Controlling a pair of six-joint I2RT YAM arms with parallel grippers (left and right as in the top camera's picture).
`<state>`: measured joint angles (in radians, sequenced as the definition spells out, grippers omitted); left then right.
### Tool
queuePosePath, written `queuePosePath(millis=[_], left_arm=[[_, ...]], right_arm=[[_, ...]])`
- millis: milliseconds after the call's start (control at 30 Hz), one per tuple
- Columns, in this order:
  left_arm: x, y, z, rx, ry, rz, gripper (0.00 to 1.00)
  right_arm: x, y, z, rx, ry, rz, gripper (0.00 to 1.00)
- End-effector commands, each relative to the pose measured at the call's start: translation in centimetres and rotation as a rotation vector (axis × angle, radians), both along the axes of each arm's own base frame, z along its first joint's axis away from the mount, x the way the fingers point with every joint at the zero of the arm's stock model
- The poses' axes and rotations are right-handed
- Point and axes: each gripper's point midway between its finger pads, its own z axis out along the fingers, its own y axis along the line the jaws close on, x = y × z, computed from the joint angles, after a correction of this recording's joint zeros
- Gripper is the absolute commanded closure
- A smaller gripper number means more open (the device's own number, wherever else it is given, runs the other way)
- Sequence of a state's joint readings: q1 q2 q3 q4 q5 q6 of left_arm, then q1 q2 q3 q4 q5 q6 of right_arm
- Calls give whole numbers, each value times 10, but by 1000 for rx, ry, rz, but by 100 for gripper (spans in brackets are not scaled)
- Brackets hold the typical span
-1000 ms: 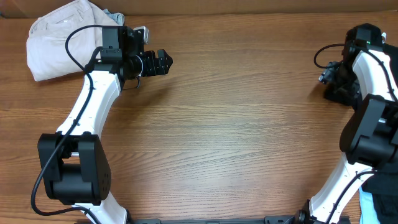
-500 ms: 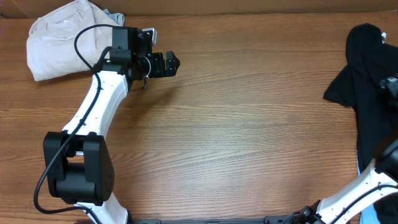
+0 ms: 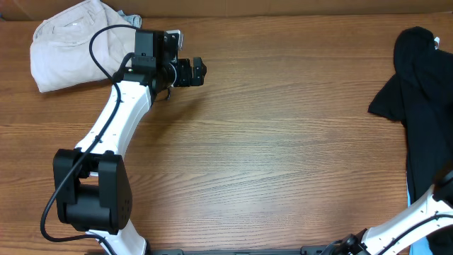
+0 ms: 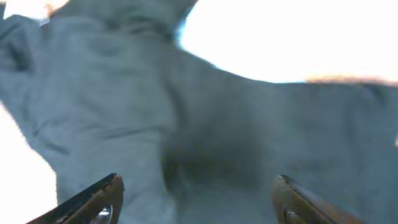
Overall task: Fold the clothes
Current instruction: 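Reach the right gripper to the black t-shirt and grasp it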
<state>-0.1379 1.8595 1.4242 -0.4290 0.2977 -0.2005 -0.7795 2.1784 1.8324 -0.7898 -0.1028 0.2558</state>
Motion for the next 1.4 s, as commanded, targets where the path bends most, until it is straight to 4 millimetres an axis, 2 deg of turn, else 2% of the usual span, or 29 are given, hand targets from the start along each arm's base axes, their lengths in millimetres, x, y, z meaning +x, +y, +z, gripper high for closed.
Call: queuePosePath(millis=[0, 100, 200, 300, 400, 500, 633, 767, 800, 933, 1100, 1133, 1233, 1367], left_arm=[[5, -1, -1, 14, -7, 4, 0], [6, -1, -1, 16, -10, 6, 0], [7, -1, 0, 15, -17, 6, 0], [8, -1, 1, 14, -23, 6, 0], [9, -1, 2, 13, -28, 6, 0], [10, -1, 3, 13, -31, 6, 0], [11, -1, 4, 12, -38, 6, 0], [13, -2, 6, 10, -49, 7, 0], [13, -2, 6, 10, -49, 7, 1], [14, -1, 6, 10, -52, 7, 2], [21, -3, 15, -8, -94, 17, 5], [25, -3, 22, -13, -111, 21, 6], [31, 0, 38, -16, -136, 28, 6], [40, 12, 70, -26, -165, 48, 2]], right_arm=[[25, 24, 0, -65, 9, 192, 20], [35, 34, -9, -98, 42, 255, 21], [36, 42, -29, -89, 98, 281, 21], [32, 47, -48, -51, 133, 282, 32], [25, 43, -54, -52, 167, 260, 41], [17, 33, -55, -65, 192, 199, 45], [7, 24, -55, -57, 199, 139, 58], [0, 15, -54, -40, 185, 71, 94], [0, 13, -50, -27, 169, 60, 96], [7, 9, -17, -2, 80, 63, 96], [15, 15, 55, -17, -13, 91, 96], [18, 26, 78, -10, -43, 140, 96], [24, 56, 118, 33, -95, 227, 96], [34, 125, 160, 109, -147, 427, 96]])
